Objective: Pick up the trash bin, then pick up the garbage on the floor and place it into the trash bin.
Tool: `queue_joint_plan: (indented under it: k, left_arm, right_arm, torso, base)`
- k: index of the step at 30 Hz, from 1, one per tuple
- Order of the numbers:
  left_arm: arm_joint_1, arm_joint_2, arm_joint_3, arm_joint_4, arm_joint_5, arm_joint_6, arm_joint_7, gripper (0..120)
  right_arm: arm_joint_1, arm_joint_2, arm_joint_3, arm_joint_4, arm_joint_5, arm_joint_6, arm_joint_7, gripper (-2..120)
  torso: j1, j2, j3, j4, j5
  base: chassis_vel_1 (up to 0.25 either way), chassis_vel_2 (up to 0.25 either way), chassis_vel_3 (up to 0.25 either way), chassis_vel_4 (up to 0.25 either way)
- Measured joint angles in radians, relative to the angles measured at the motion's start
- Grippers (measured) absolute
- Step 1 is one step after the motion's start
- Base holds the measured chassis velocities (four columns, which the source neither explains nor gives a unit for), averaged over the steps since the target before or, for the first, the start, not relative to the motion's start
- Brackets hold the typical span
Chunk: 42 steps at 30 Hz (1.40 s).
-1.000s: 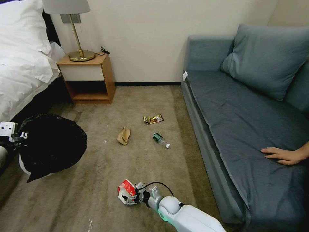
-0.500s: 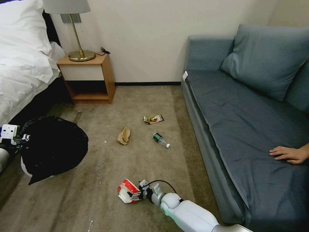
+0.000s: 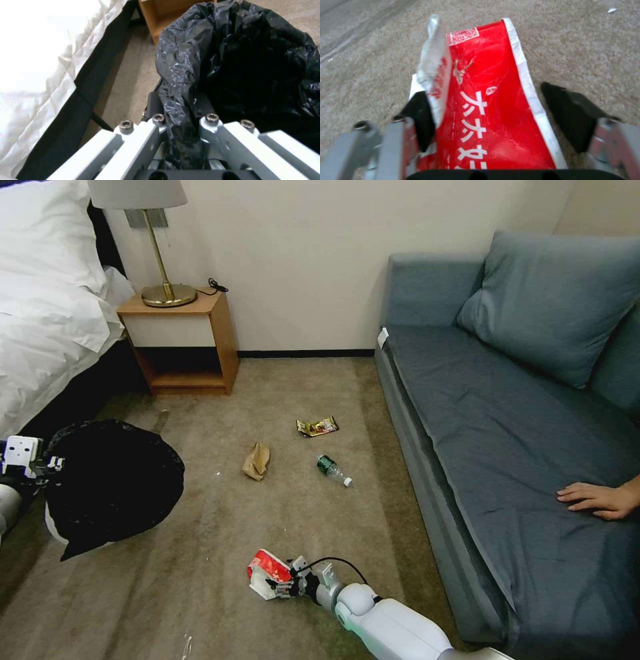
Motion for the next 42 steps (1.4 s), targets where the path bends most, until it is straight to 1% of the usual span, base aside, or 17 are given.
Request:
queue_joint_plan:
  k: [2,3,5,6,7,8,11,14,16,17,18,32,37,38,40,41,42]
  left_arm:
    - [0.0,0.001,0.002,0.0,0.0,0.0,-0.001,4]
    - [0.0,0.001,0.002,0.0,0.0,0.0,-0.001,4]
    - [-0.002,0.001,0.004,0.001,-0.001,0.0,-0.001,4]
    - [-0.002,0.001,0.004,0.001,-0.001,0.0,-0.001,4]
    - [-0.003,0.001,0.005,0.001,-0.001,0.0,-0.001,4]
    - [-0.003,0.001,0.005,0.001,-0.001,0.0,-0.001,4]
    - [-0.002,0.001,0.006,0.002,-0.001,0.0,-0.001,4]
    - [-0.002,0.001,0.006,0.002,-0.001,0.0,-0.001,4]
    - [0.0,0.001,0.006,0.001,-0.001,-0.002,-0.001,4]
    - [0.0,0.001,0.006,0.001,-0.001,-0.002,-0.001,4]
    - [0.001,0.001,0.006,-0.001,-0.001,-0.002,-0.001,4]
    - [0.003,0.001,0.005,-0.001,-0.002,-0.009,0.002,4]
    - [-0.015,0.002,0.035,0.007,0.003,-0.014,0.006,4]
    - [-0.015,0.002,0.035,0.007,0.003,-0.014,0.006,4]
    - [-0.031,0.006,0.053,0.011,0.004,-0.019,0.007,4]
    - [-0.031,0.006,0.053,0.011,0.004,-0.019,0.007,4]
    - [-0.039,0.013,0.062,0.015,0.003,-0.029,0.013,4]
  right_arm:
    - [-0.004,-0.004,0.001,0.004,0.0,0.004,-0.003,57]
    - [-0.004,-0.004,0.001,0.004,0.0,0.004,-0.003,57]
    - [-0.007,-0.008,0.004,0.006,0.001,0.006,-0.005,48]
    - [-0.007,-0.008,0.004,0.006,0.001,0.006,-0.005,48]
    - [-0.008,-0.01,0.006,0.006,0.002,0.008,-0.008,40]
    - [-0.008,-0.01,0.006,0.006,0.002,0.008,-0.008,40]
    - [-0.008,-0.012,0.01,0.009,0.002,0.008,-0.011,25]
    - [-0.009,-0.011,0.012,0.01,0.002,0.008,-0.012,20]
    - [-0.015,-0.011,0.019,0.015,0.002,0.008,-0.012,9]
    - [-0.015,-0.011,0.019,0.015,0.002,0.008,-0.012,9]
    - [-0.02,-0.012,0.023,0.024,0.002,0.008,-0.012,2]
    - [-0.039,-0.039,0.051,0.117,0.003,0.004,0.005,1]
    - [-0.061,-0.087,0.103,0.264,-0.012,0.009,0.014,1]
    - [-0.061,-0.087,0.103,0.264,-0.012,0.009,0.014,1]
    - [-0.049,-0.119,0.12,0.344,-0.009,0.002,0.025,1]
    - [-0.049,-0.119,0.12,0.344,-0.009,0.002,0.025,1]
    - [-0.034,-0.134,0.128,0.383,0.004,-0.006,0.033,1]
  torso:
    - [0.0,0.0,0.0,0.0002,0.0002]
    - [0.0,0.0,0.0,0.0002,0.0002]
    - [0.0,0.0,0.0,0.0002,0.0001]
    - [0.0,0.0,0.0,0.0002,0.0001]
    - [0.0,0.0,0.0,0.0001,0.0001]
    - [0.0,0.0,0.0,0.0001,0.0001]
    - [0.0,0.0,0.0,0.0002,0.0001]
    - [0.0,0.0,0.0,0.0002,0.0001]
    - [0.0,0.0,0.0,0.0001,0.0001]
    - [0.0,0.0,0.0,0.0001,0.0001]
    - [0.0,0.0,0.0,0.0,0.0001]
    - [0.0,0.0,0.0,0.0001,0.0001]
    - [0.0,0.0,0.0,0.0,0.0]
    - [0.0,0.0,0.0,0.0,0.0]
    - [0.0,0.0,0.0,0.0,0.0]
    - [0.0,0.0,0.0,0.0,0.0]
    - [0.0,0.0,0.0,0.0001,-0.0001]
  base:
    - [0.0,0.0,0.0,0.0]
    - [0.0,0.0,0.0,0.0]
    - [0.0,0.0,0.0,0.0]
    - [0.0,0.0,0.0,0.0]
    - [0.0,0.0,0.0,0.0]
    - [0.0,0.0,0.0,0.0]
    - [0.0,0.0,0.0,0.0]
    - [0.0,0.0,0.0,0.0]
    - [0.0,0.0,0.0,0.0]
    - [0.0,0.0,0.0,0.0]
    - [0.0,0.0,0.0,0.0]
    - [0.0,0.0,0.0,0.0]
    - [0.0,0.0,0.0,0.0]
    - [0.0,0.0,0.0,0.0]
    - [0.0,0.0,0.0,0.0]
    - [0.0,0.0,0.0,0.0]
    - [0.0,0.0,0.0,0.0]
